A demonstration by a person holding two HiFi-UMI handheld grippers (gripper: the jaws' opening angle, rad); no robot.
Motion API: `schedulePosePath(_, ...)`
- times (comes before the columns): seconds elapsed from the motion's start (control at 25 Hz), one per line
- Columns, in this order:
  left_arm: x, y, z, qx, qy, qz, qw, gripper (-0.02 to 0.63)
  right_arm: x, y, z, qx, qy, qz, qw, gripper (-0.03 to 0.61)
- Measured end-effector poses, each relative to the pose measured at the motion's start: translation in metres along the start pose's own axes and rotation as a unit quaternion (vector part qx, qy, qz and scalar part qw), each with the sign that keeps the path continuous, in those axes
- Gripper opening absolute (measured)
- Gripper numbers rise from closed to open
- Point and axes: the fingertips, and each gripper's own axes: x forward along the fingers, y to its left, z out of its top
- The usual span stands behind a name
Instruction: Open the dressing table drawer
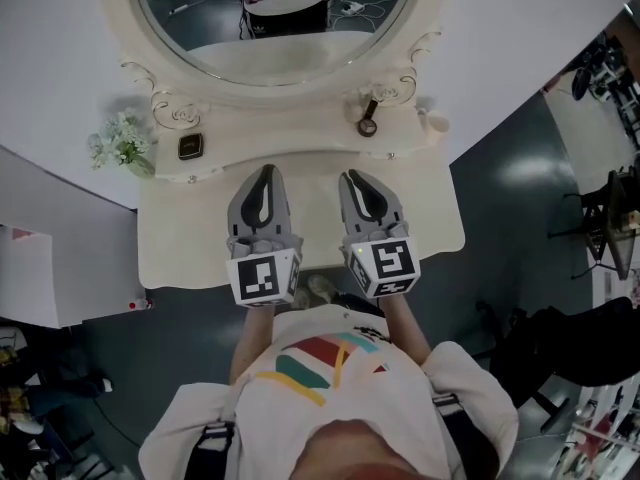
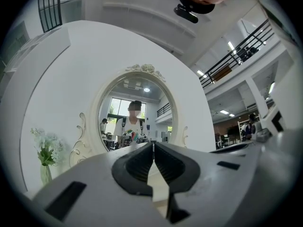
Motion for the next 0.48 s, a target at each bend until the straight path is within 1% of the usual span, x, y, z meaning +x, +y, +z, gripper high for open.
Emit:
schedulePosePath(0.12,0.006,-0.006,0.0,0.003,0.017,0.003,0.9999,0.009,0.0,-0.021,-0.008,0.004,0.008,-0.012,1.0,0.008)
schedulePosePath(0.2,0.01,-0.01,-0.007,0.002,0.017,0.0,0.9999,0.009,0.002,-0.037,-0.016,0.002,0.018,-0.02,1.0,0.037)
schedulePosePath(0.32,0.017,-0.015,-0.013,0.003,0.026,-0.001,0.9996,0.009,0.006,-0.062,-0.03,-0.005,0.034,-0.035,0.999,0.044)
schedulePosePath(0.48,0.025,-0.025,-0.02,0.008,0.04,-0.007,0.9992,0.009,0.009,-0.097,-0.052,-0.002,0.057,-0.05,0.997,0.06)
